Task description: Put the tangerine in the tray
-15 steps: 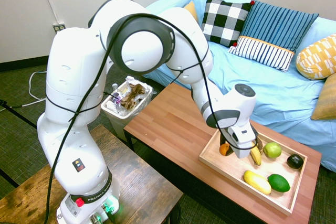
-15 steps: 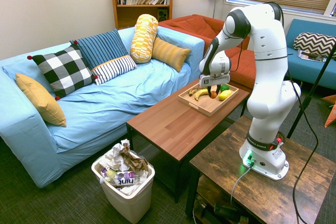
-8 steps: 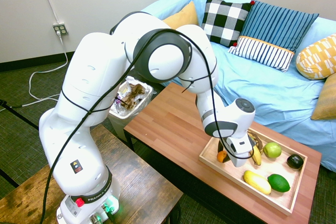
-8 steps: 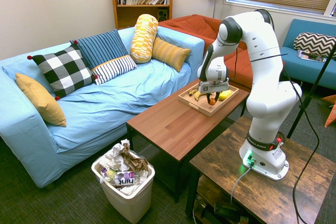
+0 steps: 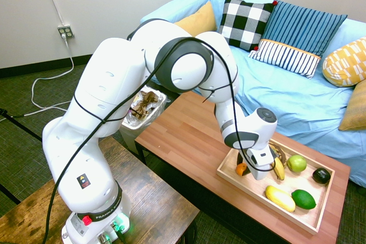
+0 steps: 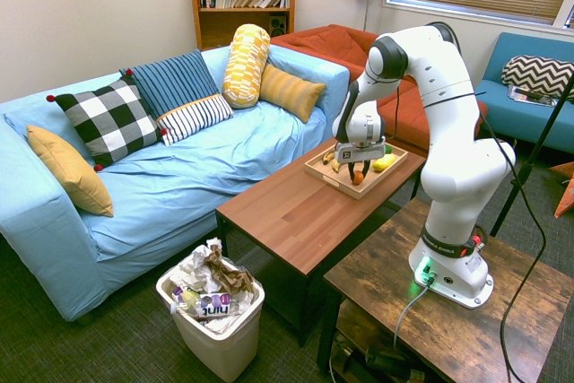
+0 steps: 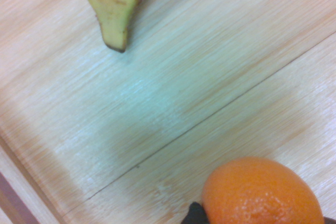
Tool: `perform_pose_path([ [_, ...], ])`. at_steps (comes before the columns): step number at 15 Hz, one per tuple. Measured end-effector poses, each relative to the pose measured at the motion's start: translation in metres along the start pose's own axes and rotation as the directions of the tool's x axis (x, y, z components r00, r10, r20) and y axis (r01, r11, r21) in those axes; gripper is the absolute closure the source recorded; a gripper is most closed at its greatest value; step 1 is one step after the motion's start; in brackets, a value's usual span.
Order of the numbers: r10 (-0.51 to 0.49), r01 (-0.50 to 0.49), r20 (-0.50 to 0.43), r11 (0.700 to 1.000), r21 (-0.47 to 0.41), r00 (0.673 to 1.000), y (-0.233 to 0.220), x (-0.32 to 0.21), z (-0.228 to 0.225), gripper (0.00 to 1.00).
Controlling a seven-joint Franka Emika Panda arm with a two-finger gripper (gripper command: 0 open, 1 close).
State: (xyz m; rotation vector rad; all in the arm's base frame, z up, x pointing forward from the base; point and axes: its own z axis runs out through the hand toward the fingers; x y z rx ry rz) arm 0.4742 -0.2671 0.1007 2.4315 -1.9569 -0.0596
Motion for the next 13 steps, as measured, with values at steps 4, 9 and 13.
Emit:
perform_pose_path([
  [4,-0.012,0.012,0.005,1.000,0.003,1.000,-0.002,-0.003,0.001,0.00],
  [9,-0.012,0.012,-0.002,1.000,0.016,1.000,-0.002,0.003,-0.011,0.00],
  [13,0.010,-0.009,-0.023,0.999,0.047,1.000,0.010,0.019,-0.050,0.00],
])
